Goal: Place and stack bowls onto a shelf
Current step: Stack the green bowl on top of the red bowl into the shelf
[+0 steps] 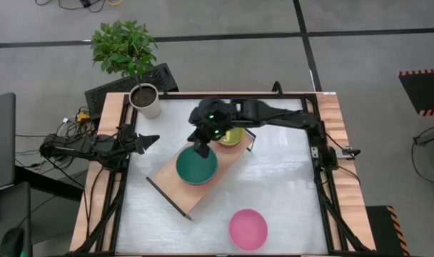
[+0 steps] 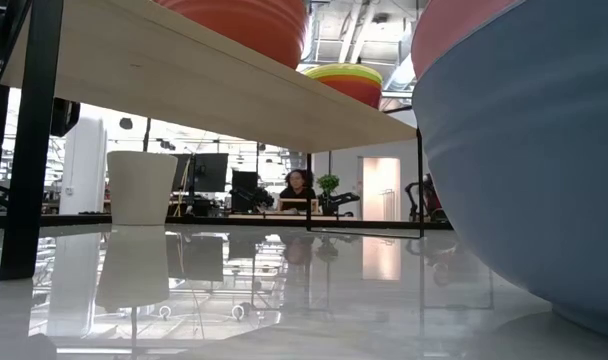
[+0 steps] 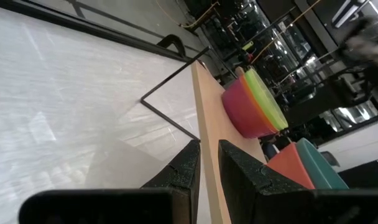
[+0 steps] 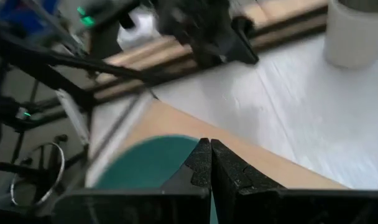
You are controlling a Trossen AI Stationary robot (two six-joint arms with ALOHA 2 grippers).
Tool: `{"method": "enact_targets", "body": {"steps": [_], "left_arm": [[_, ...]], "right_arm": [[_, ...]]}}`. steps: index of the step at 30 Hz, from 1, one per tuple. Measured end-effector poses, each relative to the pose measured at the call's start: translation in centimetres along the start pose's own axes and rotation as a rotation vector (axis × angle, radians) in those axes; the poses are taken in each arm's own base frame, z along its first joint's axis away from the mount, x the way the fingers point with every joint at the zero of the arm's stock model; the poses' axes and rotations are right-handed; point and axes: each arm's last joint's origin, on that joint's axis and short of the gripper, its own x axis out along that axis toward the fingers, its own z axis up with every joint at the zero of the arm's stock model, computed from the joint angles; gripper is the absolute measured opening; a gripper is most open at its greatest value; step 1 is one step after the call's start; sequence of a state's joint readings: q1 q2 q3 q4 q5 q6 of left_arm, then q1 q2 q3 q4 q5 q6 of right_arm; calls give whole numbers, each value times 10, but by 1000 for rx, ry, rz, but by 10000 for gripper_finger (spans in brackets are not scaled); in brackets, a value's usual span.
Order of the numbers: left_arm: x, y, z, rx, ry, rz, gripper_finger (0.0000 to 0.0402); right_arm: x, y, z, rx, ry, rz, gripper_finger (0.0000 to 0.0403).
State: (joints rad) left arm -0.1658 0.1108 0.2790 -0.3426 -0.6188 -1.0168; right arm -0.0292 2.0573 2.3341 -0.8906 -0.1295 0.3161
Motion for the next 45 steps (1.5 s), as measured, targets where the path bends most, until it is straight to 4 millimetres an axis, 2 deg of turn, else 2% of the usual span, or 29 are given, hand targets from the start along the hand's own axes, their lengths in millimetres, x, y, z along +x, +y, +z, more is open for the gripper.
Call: {"method": "enact_targets", "body": {"steps": [4,7,10,13,15,17,20,23,28,30,32,38,41,43,45], "left_arm": [[0,0,0,2,2,2,43],[0,0,0,2,2,2,43],[0,-2,1,-7,-8,-15,43],[0,-9,6,-1,-51,-79,43],[-2,-16,11,-3,-101,-145,43],[-4,-24,18,-9,-162,-222,43],[-11,-38,30,-18,-245,-386,43],[-21,-49,41,-2,-301,-591,43],[-32,-58,50,11,-347,-813,43],[-33,-59,51,3,-348,-823,43],[-32,-58,50,-12,-344,-818,43],[-32,-58,51,-22,-363,-791,43],[-31,-57,51,9,-393,-748,43],[-30,-56,51,19,-402,-722,43],[-30,-56,51,18,-402,-710,43]], "right_arm": [[-36,25,3,-32,-54,52,21],[-56,51,-1,-67,-103,21,21],[-82,88,-9,-154,-217,-58,21],[-118,118,-20,-242,-327,-205,21],[-140,125,-25,-268,-370,-287,21],[-159,127,-27,-268,-386,-282,21],[-173,127,-34,-277,-330,-221,21],[-174,131,-45,-264,-270,-218,21],[-148,158,-62,-342,-261,-299,21],[-139,166,-69,-380,-245,-324,21],[-133,167,-70,-395,-220,-300,20],[-125,143,-52,-380,-163,-166,20],[-114,142,-48,-386,-219,-299,20],[-111,149,-49,-437,-279,-399,20],[-113,156,-49,-536,-286,-360,20]]}}
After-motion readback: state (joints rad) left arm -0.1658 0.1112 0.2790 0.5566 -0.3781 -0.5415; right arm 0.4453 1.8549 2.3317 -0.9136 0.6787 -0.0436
